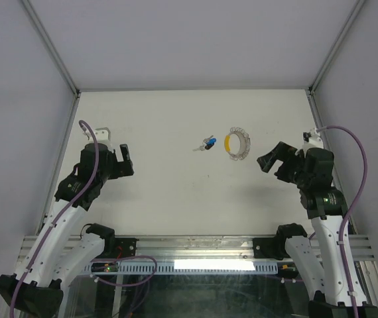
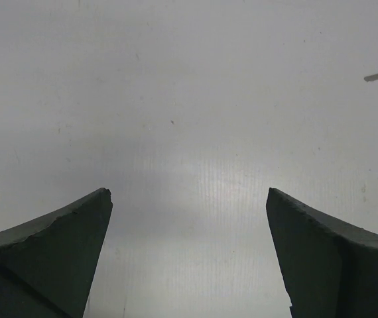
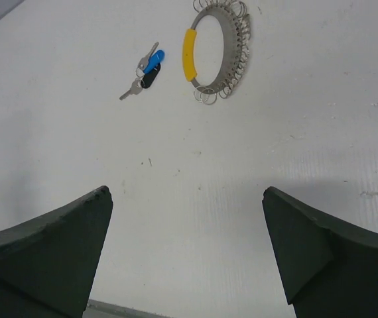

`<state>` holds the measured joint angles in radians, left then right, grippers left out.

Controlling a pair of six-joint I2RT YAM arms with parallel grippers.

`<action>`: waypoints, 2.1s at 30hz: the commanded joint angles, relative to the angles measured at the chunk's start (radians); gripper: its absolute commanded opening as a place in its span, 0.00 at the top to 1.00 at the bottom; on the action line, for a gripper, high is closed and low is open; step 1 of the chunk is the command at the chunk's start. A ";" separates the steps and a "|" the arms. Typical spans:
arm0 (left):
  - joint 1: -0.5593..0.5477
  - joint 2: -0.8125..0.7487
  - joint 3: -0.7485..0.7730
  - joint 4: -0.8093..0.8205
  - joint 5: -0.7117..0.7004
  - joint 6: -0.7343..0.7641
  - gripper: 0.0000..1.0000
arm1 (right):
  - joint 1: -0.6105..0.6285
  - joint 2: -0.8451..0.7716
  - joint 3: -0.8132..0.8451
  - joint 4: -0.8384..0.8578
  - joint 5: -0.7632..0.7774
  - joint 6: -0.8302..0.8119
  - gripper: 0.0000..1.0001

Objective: Put the keys on the keyring

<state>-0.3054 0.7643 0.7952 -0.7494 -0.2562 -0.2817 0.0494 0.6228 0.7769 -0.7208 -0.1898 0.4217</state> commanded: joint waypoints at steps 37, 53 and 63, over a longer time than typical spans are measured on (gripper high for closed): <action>-0.008 -0.013 0.019 0.150 0.117 -0.016 0.01 | -0.015 0.739 0.074 0.507 0.024 0.032 0.22; -0.013 0.037 0.026 0.156 0.147 -0.022 0.01 | 0.035 0.985 0.140 0.583 0.010 0.120 0.35; -0.012 0.072 0.024 0.204 0.079 -0.021 0.01 | 0.090 1.056 0.126 0.606 0.061 0.148 0.39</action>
<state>-0.3088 0.8364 0.7959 -0.6308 -0.1455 -0.2966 0.1215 1.6588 0.8822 -0.1524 -0.1772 0.5526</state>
